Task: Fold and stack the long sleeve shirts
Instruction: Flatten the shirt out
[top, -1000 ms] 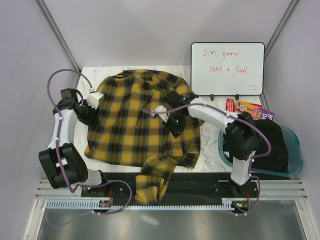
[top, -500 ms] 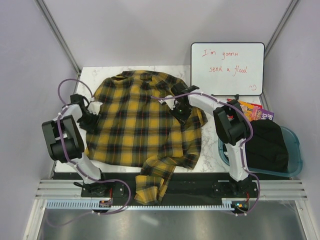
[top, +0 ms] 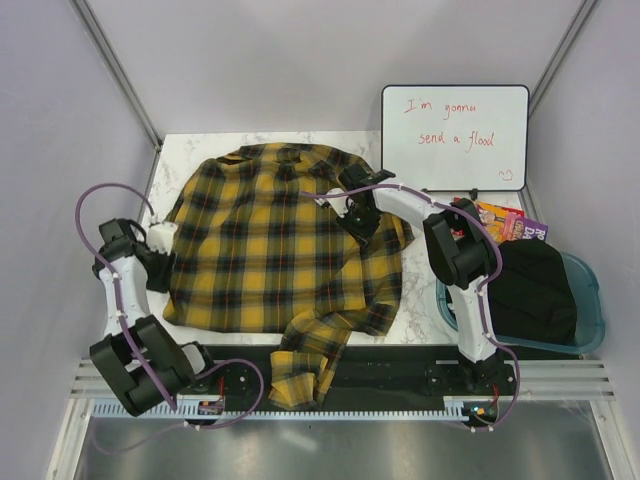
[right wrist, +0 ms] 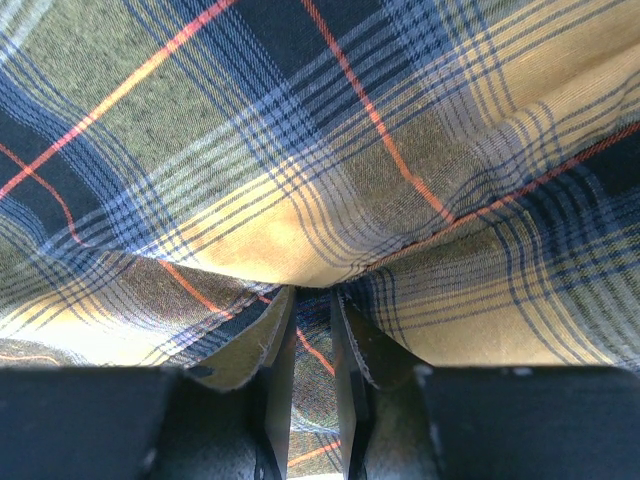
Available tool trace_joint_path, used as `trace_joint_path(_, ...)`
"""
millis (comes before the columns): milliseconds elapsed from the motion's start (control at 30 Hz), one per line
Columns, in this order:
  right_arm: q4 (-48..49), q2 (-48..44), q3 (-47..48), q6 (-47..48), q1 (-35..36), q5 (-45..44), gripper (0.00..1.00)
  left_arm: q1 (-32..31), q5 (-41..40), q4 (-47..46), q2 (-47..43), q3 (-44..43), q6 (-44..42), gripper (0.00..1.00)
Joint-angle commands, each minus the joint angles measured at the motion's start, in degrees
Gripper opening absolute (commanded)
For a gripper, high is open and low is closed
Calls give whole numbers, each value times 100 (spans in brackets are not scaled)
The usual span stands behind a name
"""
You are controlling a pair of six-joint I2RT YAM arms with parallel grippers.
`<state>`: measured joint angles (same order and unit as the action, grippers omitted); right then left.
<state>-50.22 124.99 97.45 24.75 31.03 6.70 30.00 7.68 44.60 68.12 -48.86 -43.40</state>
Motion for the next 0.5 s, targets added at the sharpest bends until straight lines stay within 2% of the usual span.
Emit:
trace_joint_path(0, -23, -115, -156, 56, -44, -152, 27, 567, 49, 348, 105, 553, -643, 49)
trace_joint_path(100, -76, -106, -121, 56, -35, -142, 28, 779, 58, 374, 202, 650, -828, 45)
trace_joint_path(300, -94, -54, -226, 82, -44, -187, 27, 797, 303, 278, 692, 554, -705, 54)
trace_joint_path(467, -94, -45, -183, 47, -79, -151, 27, 744, 419, 32, 1142, 465, -556, 53)
